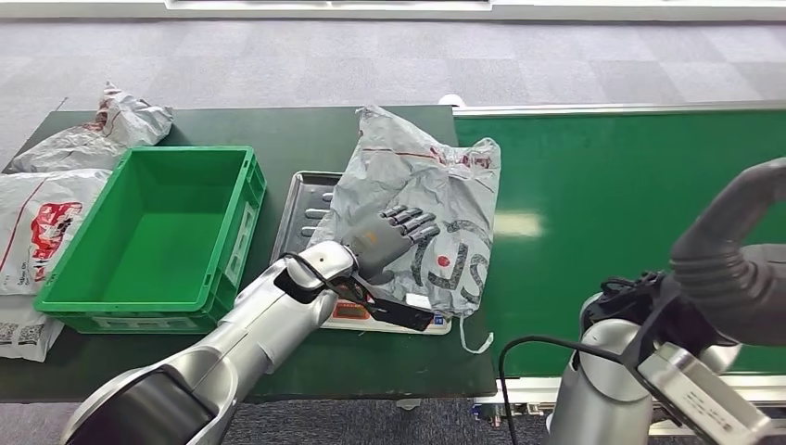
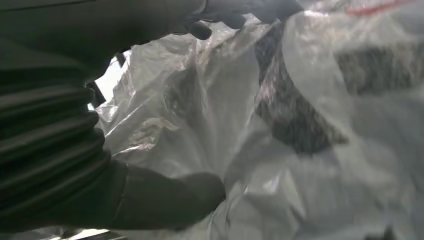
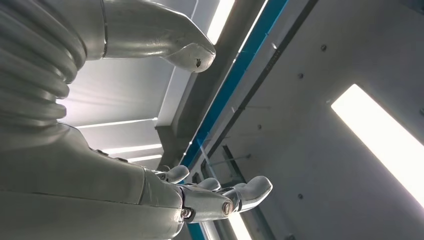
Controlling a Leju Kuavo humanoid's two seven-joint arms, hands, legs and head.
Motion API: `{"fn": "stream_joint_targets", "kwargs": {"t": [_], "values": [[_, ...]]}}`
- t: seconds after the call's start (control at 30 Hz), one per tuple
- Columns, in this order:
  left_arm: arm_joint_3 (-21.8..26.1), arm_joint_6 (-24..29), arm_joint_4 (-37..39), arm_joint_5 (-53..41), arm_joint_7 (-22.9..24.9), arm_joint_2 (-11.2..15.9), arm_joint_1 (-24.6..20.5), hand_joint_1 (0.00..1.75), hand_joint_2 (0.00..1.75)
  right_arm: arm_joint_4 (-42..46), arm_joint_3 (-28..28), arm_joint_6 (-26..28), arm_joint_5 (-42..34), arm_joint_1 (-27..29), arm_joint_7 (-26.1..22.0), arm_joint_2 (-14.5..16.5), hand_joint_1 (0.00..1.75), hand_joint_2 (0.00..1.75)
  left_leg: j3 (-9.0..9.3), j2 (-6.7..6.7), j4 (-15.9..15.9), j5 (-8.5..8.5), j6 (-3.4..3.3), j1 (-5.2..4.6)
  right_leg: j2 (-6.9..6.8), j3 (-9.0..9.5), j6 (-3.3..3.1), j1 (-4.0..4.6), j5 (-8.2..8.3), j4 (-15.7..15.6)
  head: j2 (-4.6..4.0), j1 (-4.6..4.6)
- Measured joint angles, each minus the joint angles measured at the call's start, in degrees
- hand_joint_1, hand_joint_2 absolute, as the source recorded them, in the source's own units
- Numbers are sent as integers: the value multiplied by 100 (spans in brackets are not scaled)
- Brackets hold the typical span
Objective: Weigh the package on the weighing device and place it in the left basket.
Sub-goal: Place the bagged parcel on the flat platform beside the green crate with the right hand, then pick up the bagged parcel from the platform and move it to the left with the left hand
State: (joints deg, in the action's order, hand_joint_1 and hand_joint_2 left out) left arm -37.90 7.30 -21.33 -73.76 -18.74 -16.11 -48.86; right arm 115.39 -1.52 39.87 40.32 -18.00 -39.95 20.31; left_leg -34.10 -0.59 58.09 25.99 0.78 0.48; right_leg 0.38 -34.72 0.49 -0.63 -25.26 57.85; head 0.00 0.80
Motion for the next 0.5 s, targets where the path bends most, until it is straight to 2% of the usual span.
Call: {"fn": "stream_joint_targets", "kwargs": {"t": [0.03,0.3,0.5], "values": [[-60,-36,25,-26,-45,0,-20,175,175,-8,0,0,8,0,0,0,0,175,1,-1,0,0,0,0,0,1,0,0,0,0,0,0],[-225,20,121,-27,-125,-16,-68,175,175,-18,-1,0,147,5,0,0,0,175,1,0,0,-1,0,0,0,1,0,0,1,0,0,-1],[-225,294,145,47,-121,-20,-96,175,175,-18,-9,0,242,11,0,0,0,175,1,0,0,-1,0,0,0,-1,0,0,0,0,0,1]]}}
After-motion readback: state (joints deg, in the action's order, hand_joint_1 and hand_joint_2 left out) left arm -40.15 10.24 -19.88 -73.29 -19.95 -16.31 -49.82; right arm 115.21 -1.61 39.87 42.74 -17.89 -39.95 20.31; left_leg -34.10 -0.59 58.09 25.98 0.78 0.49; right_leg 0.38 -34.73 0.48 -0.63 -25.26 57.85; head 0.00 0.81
